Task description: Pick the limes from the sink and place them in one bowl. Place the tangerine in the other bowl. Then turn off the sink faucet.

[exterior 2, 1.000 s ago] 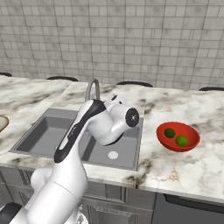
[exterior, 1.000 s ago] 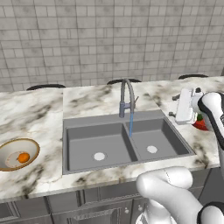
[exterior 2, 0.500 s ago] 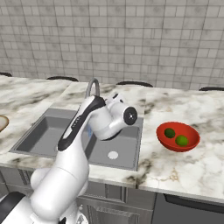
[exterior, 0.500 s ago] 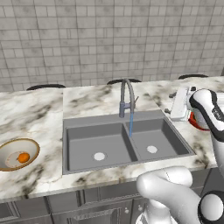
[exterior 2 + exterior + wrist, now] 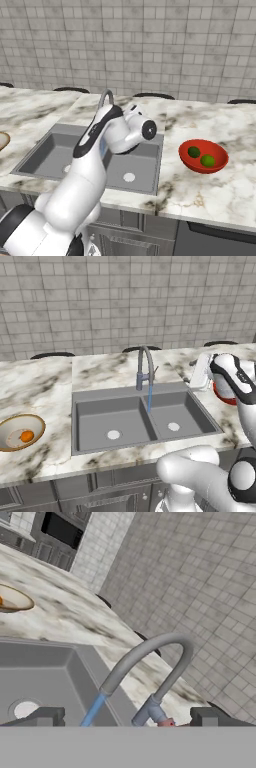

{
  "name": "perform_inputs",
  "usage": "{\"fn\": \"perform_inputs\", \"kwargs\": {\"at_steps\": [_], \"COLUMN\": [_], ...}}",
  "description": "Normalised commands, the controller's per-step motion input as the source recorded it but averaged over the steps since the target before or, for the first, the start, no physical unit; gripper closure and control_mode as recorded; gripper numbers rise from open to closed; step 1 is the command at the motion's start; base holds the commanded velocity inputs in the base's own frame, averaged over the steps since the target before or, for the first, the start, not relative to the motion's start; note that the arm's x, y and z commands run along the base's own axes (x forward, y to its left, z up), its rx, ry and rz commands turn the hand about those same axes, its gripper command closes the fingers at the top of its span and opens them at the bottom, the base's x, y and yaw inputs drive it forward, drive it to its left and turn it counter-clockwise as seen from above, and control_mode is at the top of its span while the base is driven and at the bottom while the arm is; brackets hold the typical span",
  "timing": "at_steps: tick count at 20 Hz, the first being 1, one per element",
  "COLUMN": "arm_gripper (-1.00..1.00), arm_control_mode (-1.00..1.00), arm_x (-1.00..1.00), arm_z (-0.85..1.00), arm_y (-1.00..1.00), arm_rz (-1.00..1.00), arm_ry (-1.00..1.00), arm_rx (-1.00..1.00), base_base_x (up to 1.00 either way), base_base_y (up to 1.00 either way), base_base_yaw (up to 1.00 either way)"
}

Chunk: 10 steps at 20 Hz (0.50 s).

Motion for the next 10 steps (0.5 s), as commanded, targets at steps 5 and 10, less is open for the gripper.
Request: {"fn": "perform_inputs", "kwargs": {"at_steps": [5,10], "arm_gripper": [-1.00,-1.00], "arm_control_mode": [-1.00,-1.00], "arm_x": [0.28,0.34], "arm_z": [-0.10,-0.05], "arm_y": [0.00,-0.03], "arm_rz": [0.00,0.00], "arm_ry": [0.00,0.00], "arm_rx": [0.00,0.00], "base_base_x": [0.00,0.00], "base_base_y": [0.00,0.00], "base_base_yaw": [0.00,0.00]}}
